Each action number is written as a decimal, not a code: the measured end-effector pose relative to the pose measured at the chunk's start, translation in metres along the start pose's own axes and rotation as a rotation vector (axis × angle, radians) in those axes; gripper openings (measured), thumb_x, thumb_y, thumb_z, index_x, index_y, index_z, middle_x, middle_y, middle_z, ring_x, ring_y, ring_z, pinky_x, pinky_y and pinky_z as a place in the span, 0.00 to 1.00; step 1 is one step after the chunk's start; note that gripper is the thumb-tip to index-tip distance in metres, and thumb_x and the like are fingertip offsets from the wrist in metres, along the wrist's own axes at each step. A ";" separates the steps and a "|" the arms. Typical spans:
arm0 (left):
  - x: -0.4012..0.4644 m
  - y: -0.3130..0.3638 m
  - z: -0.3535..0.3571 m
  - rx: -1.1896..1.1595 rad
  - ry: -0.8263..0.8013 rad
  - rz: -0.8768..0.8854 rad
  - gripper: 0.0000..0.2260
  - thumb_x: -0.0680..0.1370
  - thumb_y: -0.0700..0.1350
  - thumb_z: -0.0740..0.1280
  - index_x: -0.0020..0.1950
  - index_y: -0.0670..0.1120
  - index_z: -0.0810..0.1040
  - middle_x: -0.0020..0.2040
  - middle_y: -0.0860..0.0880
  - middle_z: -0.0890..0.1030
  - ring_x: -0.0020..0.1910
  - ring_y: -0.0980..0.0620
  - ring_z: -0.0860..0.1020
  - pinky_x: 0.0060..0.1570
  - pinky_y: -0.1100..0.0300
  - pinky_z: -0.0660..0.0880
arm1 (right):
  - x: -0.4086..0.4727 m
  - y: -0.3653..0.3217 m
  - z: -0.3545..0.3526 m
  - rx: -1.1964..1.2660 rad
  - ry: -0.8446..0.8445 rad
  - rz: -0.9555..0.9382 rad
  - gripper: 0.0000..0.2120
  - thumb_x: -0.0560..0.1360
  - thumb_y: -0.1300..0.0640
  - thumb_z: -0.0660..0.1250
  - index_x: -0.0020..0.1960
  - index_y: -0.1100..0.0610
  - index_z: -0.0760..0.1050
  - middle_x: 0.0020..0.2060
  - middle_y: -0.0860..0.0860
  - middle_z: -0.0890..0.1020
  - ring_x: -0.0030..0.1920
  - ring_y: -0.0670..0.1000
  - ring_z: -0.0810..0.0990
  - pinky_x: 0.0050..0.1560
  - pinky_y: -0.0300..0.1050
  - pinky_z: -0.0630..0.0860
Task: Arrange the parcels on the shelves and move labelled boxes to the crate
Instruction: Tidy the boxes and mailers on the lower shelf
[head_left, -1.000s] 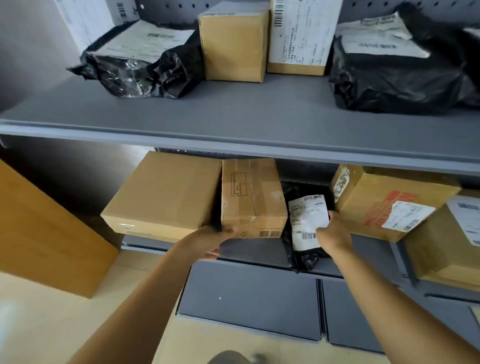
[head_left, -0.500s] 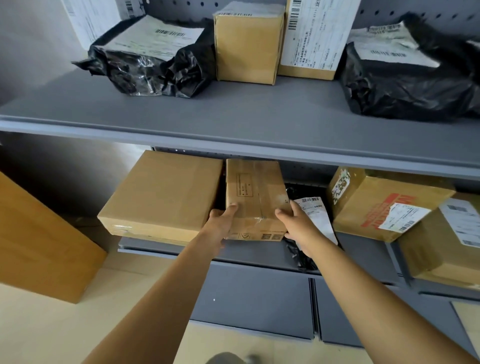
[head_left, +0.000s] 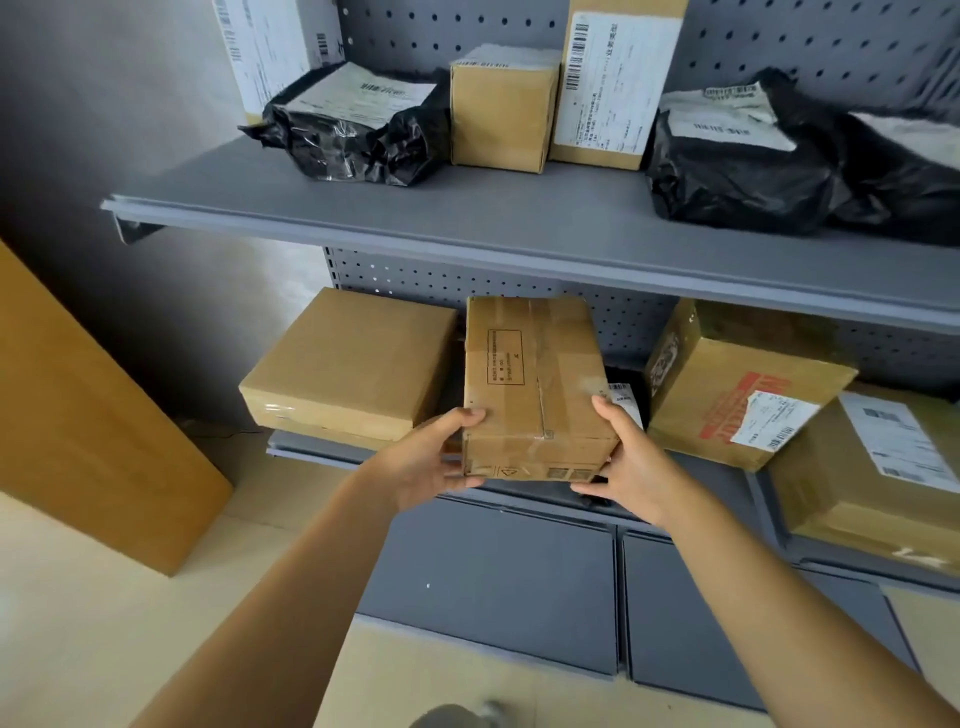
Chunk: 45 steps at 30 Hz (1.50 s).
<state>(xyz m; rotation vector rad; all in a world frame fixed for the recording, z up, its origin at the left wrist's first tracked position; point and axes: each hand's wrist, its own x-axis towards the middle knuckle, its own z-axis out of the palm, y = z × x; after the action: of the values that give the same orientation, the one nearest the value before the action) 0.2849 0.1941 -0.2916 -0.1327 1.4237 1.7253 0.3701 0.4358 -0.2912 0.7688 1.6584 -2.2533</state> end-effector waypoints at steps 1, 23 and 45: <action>-0.006 -0.004 0.002 -0.010 -0.003 -0.007 0.24 0.72 0.54 0.73 0.66 0.49 0.73 0.64 0.42 0.78 0.62 0.40 0.78 0.63 0.45 0.76 | -0.008 0.002 -0.001 -0.004 -0.023 -0.004 0.21 0.74 0.39 0.67 0.65 0.43 0.72 0.60 0.52 0.80 0.61 0.56 0.79 0.65 0.64 0.72; -0.055 -0.033 0.080 -0.161 0.368 0.320 0.61 0.46 0.66 0.82 0.73 0.53 0.59 0.64 0.48 0.75 0.61 0.45 0.78 0.62 0.43 0.75 | -0.125 0.039 0.053 -0.983 -0.017 -0.973 0.32 0.75 0.47 0.65 0.77 0.46 0.62 0.73 0.40 0.65 0.76 0.42 0.58 0.77 0.52 0.54; -0.076 -0.021 0.025 0.197 -0.010 0.319 0.29 0.75 0.49 0.72 0.74 0.56 0.67 0.64 0.49 0.80 0.58 0.50 0.80 0.50 0.52 0.79 | -0.088 0.023 0.010 -0.371 -0.091 -0.214 0.27 0.78 0.34 0.52 0.76 0.40 0.61 0.68 0.41 0.75 0.67 0.47 0.74 0.71 0.55 0.68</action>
<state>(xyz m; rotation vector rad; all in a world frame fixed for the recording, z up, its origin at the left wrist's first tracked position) 0.3561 0.1726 -0.2550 0.2215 1.6672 1.8192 0.4517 0.4084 -0.2601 0.4099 2.1123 -1.9787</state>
